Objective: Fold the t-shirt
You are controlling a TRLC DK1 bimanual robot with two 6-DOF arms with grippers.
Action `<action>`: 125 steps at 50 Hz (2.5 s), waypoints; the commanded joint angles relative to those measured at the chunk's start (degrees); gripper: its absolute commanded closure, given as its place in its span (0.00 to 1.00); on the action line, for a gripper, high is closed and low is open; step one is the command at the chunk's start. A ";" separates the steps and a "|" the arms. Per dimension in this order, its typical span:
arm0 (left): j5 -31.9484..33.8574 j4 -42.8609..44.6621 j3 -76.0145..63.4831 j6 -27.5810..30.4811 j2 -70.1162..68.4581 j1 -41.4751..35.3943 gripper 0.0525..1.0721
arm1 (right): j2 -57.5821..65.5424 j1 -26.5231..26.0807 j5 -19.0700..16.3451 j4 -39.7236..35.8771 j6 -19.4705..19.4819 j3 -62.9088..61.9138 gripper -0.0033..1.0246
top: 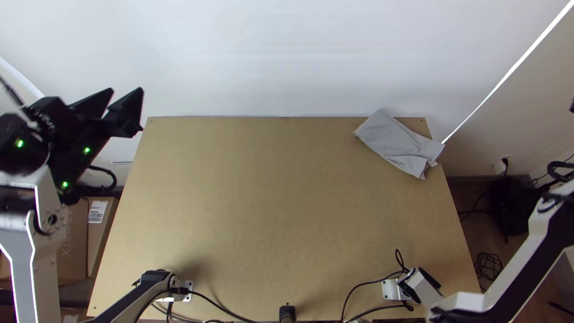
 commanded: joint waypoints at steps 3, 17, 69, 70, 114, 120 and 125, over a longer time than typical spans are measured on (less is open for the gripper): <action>-4.73 10.76 -8.74 2.29 -8.71 0.67 0.04 | -7.31 -0.86 -0.26 3.57 3.36 -3.57 0.04; -11.06 23.33 -21.13 7.73 -21.28 1.11 0.04 | -23.75 3.63 -0.09 17.01 4.15 -18.42 0.04; -13.70 28.52 -72.55 9.05 -58.81 1.81 0.04 | -62.15 25.42 -5.80 17.28 8.46 -73.09 0.04; -13.70 28.78 -73.52 9.05 -58.81 1.72 0.04 | -62.15 26.13 -5.80 17.28 8.46 -74.06 0.04; -11.68 31.94 -94.08 4.04 -58.63 -2.32 0.04 | -61.89 29.73 -4.66 -12.78 1.69 -83.11 0.04; -11.68 31.94 -94.08 4.04 -58.63 -2.32 0.04 | -61.89 29.73 -4.66 -12.78 1.69 -83.11 0.04; -11.68 32.03 -94.08 4.04 -58.63 -2.32 0.04 | -61.89 29.73 -4.66 -12.78 1.69 -83.11 0.04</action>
